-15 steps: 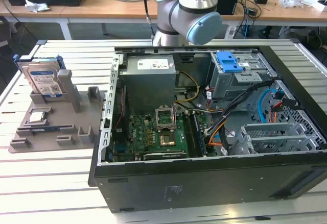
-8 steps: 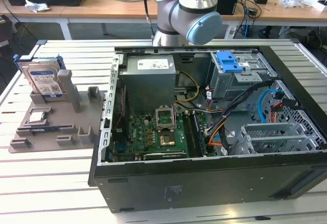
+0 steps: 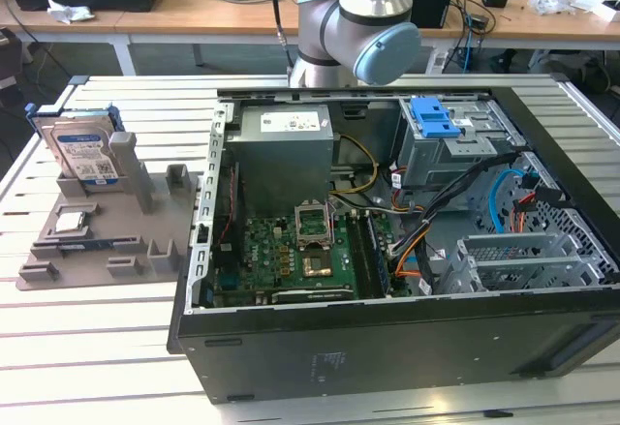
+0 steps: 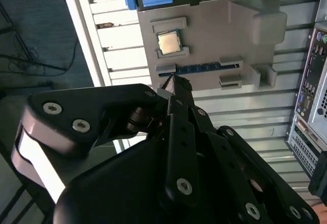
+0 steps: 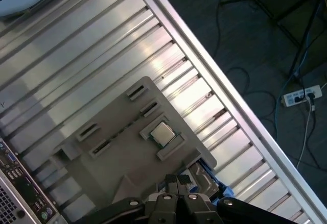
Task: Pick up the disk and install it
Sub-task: 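Pick up the disk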
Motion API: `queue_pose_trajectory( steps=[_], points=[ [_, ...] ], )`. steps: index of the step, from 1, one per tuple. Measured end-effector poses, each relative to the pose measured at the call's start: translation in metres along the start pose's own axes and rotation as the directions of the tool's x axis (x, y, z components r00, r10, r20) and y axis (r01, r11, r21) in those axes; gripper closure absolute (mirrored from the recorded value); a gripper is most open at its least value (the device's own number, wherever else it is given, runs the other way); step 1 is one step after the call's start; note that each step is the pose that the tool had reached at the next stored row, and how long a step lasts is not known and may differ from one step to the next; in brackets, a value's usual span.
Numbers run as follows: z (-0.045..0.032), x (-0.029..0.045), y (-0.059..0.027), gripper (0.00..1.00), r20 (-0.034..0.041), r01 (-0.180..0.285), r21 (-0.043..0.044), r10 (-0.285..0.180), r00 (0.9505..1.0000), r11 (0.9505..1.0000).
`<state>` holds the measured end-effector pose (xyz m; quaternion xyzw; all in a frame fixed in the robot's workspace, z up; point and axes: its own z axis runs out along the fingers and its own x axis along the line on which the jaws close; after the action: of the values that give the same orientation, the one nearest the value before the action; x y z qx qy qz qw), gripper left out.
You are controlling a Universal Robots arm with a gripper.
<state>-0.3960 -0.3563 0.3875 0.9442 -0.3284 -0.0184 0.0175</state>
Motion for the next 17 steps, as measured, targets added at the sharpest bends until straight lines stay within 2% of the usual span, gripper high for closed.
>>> queue_pose_trajectory(
  steps=[2, 4, 11, 13, 17],
  points=[
    [0.0000, 0.0000, 0.0000, 0.89, 0.0022, -0.046, 0.0010, 0.046, 0.9989, 0.9989],
    [0.0000, 0.0000, 0.0000, 0.89, 0.0043, -0.093, 0.0019, 0.093, 0.9956, 0.9956],
    [0.0000, 0.0000, 0.0001, 0.89, 0.0074, -0.161, 0.0030, 0.161, 0.9869, 0.9869],
    [0.0000, 0.0000, 0.0001, 0.89, 0.0085, -0.183, 0.0033, 0.183, 0.9832, 0.9832],
    [0.0000, 0.0000, 0.0001, 0.89, 0.0110, -0.233, 0.0041, 0.233, 0.9724, 0.9724]
  ],
)
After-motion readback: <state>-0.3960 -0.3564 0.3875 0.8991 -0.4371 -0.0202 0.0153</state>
